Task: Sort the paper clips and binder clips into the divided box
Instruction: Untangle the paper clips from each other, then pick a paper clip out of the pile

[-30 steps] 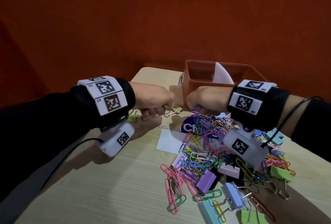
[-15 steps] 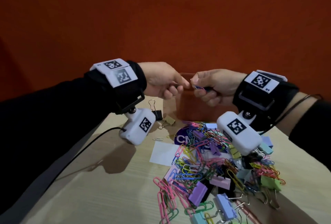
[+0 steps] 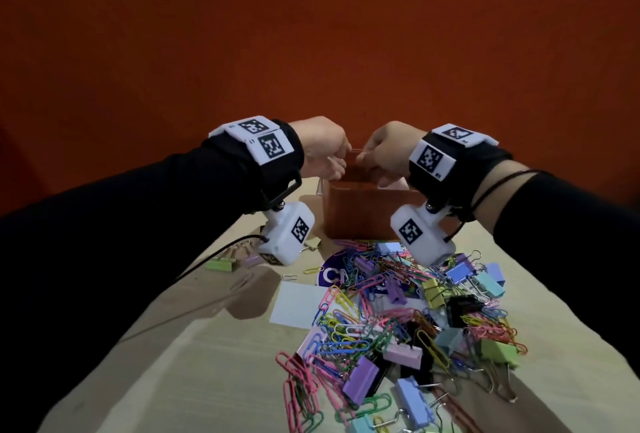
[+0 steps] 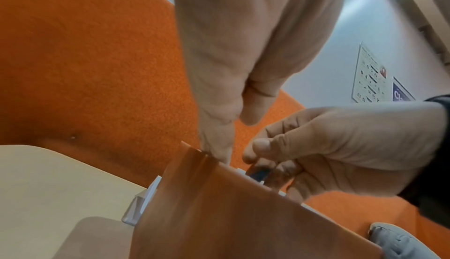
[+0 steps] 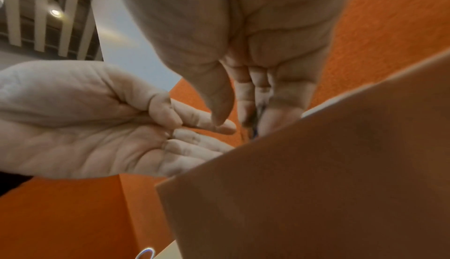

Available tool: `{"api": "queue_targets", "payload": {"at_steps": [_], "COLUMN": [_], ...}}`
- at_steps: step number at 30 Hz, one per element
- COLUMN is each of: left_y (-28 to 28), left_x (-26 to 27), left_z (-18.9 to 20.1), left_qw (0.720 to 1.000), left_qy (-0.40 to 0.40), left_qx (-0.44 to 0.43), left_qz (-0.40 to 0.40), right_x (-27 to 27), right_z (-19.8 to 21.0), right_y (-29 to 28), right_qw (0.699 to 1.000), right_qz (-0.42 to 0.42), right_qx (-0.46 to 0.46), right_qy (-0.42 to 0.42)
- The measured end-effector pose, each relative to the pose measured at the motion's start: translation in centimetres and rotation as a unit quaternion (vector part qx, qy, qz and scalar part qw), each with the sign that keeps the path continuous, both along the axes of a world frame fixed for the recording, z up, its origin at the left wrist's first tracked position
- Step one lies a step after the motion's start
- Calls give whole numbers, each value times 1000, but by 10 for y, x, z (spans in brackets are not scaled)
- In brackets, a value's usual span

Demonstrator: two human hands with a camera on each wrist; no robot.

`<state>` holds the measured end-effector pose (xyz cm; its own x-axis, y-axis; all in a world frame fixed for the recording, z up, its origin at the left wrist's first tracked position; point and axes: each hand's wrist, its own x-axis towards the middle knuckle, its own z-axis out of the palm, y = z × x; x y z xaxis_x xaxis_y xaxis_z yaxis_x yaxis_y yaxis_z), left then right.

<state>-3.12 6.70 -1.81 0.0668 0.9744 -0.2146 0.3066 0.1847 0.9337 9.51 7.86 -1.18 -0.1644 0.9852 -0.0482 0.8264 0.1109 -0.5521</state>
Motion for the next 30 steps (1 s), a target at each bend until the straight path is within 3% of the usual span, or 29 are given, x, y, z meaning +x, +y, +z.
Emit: {"api": "queue_targets", "payload": {"at_steps": [3, 5, 7, 10, 13, 16, 18, 24, 30], "left_y": [-14, -25, -40, -60, -79, -84, -87, -90, -88], "left_x": [-4, -9, -18, -35, -49, -55, -56, -55, -57], "left_z": [2, 5, 2, -13, -34, -46, -48, -53, -59], "left_qw": [999, 998, 979, 917, 853, 773, 749, 723, 718], "left_qy": [-51, 43, 178, 374, 489, 606, 636, 659, 659], "left_qx": [6, 51, 88, 38, -33, -33, -34, -31, -12], "left_qz": [-2, -13, -52, -136, -176, -187, -181, -206, -221], "right_x": [3, 5, 5, 2, -1, -2, -2, -5, -13], "right_z": [-6, -6, -9, -18, -35, -43, -45, -41, -50], "right_y": [-9, -18, -28, -45, -49, -52, -55, -74, -76], "right_qw": [998, 989, 973, 961, 932, 917, 916, 900, 883], "right_qz": [27, 59, 107, 170, 216, 248, 261, 330, 343], "right_qx": [48, 126, 175, 156, 165, 104, 59, -2, -2], "right_qy": [-13, -55, -104, -155, -240, -294, -298, -284, -319]}}
